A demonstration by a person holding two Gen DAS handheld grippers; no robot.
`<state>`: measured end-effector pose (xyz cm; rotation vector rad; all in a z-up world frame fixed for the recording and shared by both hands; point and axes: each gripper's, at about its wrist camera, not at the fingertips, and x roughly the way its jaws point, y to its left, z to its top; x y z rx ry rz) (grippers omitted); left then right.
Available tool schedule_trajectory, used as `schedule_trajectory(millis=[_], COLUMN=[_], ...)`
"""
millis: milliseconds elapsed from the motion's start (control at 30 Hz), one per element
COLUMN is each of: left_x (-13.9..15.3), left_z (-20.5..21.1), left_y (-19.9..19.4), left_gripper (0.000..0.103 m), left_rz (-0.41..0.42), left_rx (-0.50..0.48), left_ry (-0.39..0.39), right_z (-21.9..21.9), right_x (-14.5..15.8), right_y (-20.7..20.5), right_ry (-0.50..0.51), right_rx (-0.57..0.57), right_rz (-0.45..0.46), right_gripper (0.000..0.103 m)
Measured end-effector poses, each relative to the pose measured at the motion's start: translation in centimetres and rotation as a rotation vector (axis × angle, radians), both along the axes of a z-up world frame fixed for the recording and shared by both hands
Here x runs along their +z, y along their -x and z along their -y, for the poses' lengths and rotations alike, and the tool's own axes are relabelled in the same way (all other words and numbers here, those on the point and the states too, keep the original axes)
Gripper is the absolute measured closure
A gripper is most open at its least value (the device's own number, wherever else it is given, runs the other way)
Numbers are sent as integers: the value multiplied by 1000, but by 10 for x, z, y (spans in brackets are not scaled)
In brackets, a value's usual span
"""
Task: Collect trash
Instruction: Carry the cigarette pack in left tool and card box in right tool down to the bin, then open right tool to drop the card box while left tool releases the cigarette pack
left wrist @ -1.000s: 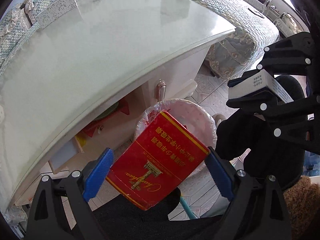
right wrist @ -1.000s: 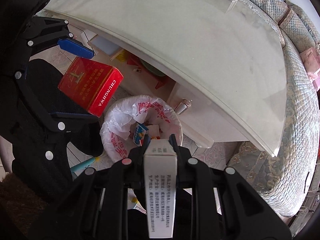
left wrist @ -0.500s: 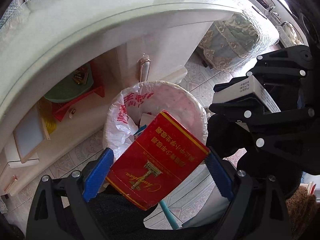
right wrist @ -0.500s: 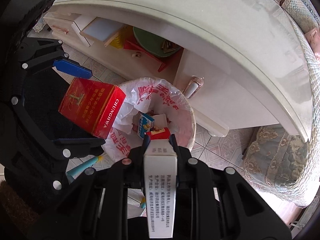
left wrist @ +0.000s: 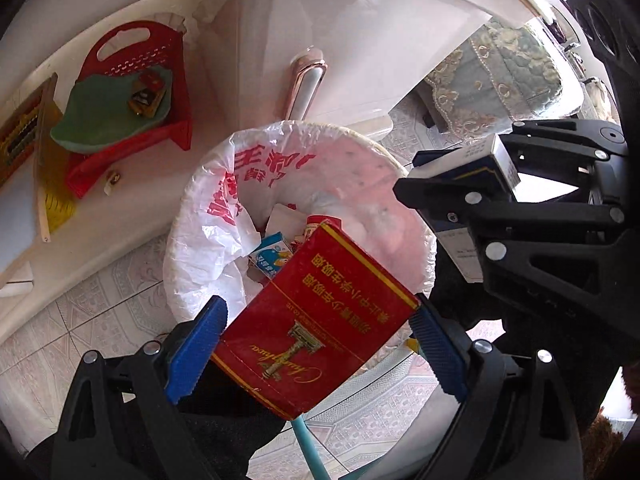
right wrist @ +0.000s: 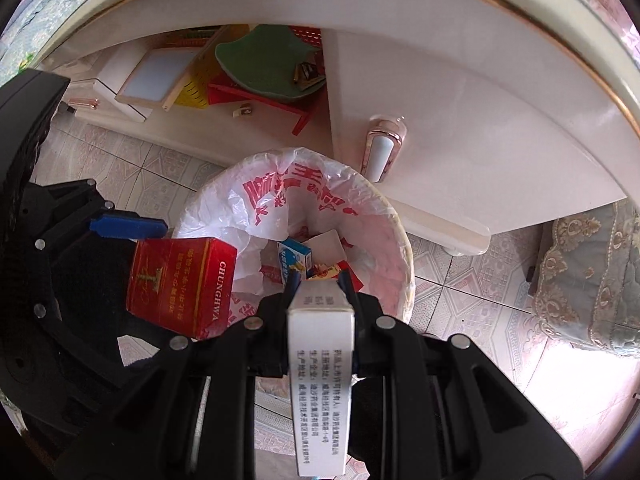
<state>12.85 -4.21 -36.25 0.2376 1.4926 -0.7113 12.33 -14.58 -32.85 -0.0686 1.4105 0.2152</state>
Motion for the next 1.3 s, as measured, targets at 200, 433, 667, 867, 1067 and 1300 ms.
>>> schedule_trajectory(millis=[200,433,667,867,1067,1300], left_x=[-31,-49,-65,-70,-80,-84], left_z=[0,8,7,9,8,8], left_y=[-9,-10,-14,-14,-14,-13], left_gripper=[14,14,14,13,12,12], left_rz=[-37,-53,-93,-97,-133,-176], left_rx=[67,64,91,95,110,123], left_ry=[-30,-48,-75,-94,-147,-146], right_z=[5,10,12,11,11,14], right_x=[-39,-64,-72,-79,-78,-79], right_y=[-4,-9,-11,-12,-13,-11], right_ry=[-25,-47,-52,-50,-17,-26], right_rx=[-47,-83,-97,-100,-99,-111], right_rz=[-70,-115,-133,-143,-124,-137], right_gripper=[82,82,82,82,44,44])
